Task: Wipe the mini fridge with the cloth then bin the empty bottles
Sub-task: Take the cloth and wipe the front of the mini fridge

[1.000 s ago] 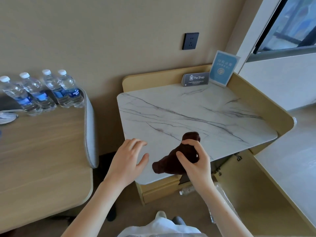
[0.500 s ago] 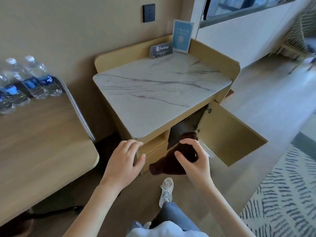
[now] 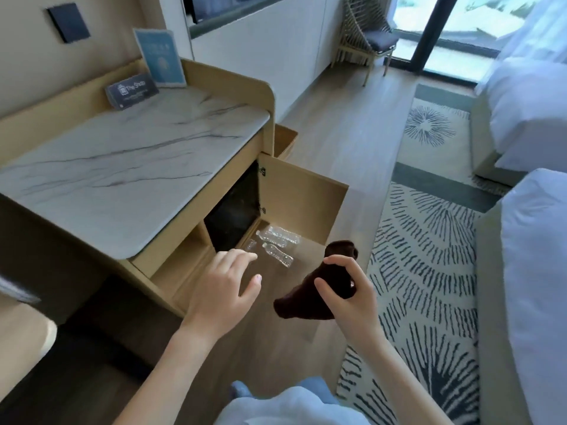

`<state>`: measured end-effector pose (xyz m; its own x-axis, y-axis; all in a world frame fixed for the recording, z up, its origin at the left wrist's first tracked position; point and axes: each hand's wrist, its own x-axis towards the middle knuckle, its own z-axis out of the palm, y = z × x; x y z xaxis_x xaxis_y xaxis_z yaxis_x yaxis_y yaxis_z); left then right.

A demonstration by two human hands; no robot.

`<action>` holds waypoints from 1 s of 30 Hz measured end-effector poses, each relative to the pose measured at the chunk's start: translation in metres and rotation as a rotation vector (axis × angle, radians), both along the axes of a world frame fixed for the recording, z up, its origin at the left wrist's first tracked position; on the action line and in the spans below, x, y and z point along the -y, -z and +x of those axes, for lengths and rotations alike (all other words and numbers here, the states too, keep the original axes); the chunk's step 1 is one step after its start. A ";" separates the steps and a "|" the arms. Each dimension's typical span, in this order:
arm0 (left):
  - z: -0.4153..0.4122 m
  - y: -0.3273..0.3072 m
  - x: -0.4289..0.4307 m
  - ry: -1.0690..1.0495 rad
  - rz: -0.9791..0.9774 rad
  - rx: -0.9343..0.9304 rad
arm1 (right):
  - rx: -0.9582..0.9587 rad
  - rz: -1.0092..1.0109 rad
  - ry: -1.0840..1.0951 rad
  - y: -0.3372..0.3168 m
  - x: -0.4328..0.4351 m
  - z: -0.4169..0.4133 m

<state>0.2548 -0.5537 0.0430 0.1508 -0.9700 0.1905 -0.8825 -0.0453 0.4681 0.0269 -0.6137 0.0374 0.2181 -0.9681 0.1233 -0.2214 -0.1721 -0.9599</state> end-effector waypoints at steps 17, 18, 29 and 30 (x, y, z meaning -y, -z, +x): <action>-0.196 0.012 0.120 0.232 0.088 -0.020 | -0.014 0.062 0.219 0.010 0.069 -0.208; -0.198 0.012 0.129 0.237 0.093 -0.019 | -0.011 0.062 0.220 0.011 0.078 -0.212; -0.205 0.035 0.289 0.273 0.077 -0.031 | 0.015 0.045 0.250 0.026 0.226 -0.220; -0.204 0.034 0.309 0.276 0.072 -0.034 | 0.014 0.043 0.256 0.025 0.246 -0.219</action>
<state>0.0512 -0.8632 0.0087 -0.1155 -0.9862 0.1189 -0.8501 0.1600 0.5016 -0.1923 -0.8595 0.0121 -0.0365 -0.9959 0.0825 -0.2390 -0.0714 -0.9684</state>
